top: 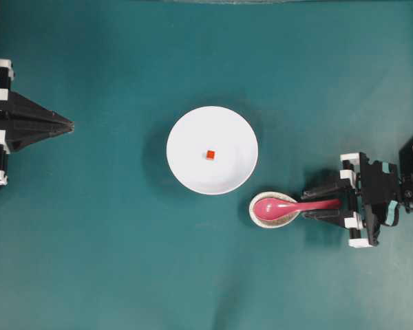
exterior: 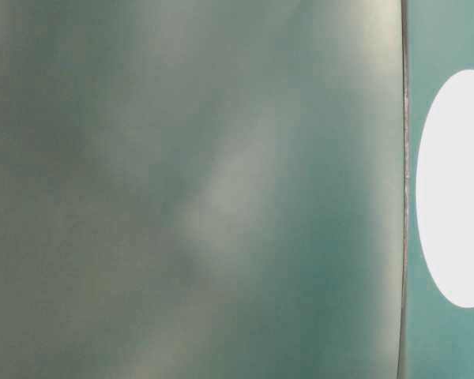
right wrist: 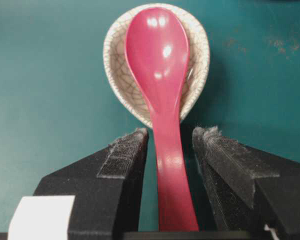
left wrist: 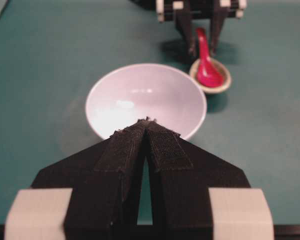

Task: Grip the spoon and scoop the red block from the bowl with right arm.
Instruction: 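Close the right gripper on the pink spoon handle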

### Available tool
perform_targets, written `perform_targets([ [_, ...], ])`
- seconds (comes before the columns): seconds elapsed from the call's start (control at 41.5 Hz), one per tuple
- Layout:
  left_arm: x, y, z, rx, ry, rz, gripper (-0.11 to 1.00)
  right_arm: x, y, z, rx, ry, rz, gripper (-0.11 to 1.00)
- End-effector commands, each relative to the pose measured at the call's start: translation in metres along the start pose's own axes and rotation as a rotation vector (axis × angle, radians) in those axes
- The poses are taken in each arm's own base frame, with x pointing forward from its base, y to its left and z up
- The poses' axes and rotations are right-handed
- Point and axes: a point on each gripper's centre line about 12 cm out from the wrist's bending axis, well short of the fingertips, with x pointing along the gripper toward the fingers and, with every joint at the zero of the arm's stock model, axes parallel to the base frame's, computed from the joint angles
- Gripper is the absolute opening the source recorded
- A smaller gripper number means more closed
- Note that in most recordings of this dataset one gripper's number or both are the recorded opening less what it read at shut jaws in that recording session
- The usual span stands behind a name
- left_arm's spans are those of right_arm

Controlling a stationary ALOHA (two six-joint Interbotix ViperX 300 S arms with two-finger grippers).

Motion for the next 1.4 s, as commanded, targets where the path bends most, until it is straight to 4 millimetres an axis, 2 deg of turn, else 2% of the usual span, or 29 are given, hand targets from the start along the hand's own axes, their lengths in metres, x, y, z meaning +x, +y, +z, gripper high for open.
perform_targets([
  [0.0, -0.0001, 0.0011, 0.0122, 0.004, -0.031, 0.004, 0.0, 0.0012, 0.0025, 0.0047, 0.004, -0.025, 0.007, 0.48],
  [0.361, -0.0001, 0.0008, 0.0118, 0.004, -0.028, 0.003, 0.0, 0.0006, 0.0049, 0.0044, 0.0, -0.026, 0.016, 0.48],
  [0.626, -0.0001, 0.0011, 0.0113, 0.004, -0.023, 0.004, 0.0, -0.0002, 0.0064, 0.0051, -0.004, -0.036, 0.024, 0.4],
  [1.108, -0.0001, 0.0026, 0.011, 0.002, -0.021, 0.012, 0.0, -0.0006, 0.0062, 0.0058, -0.005, -0.044, 0.024, 0.38],
  [1.373, -0.0001, 0.0035, 0.0104, 0.001, -0.019, 0.016, 0.0, -0.0013, 0.0057, 0.0051, -0.009, -0.041, 0.023, 0.32],
])
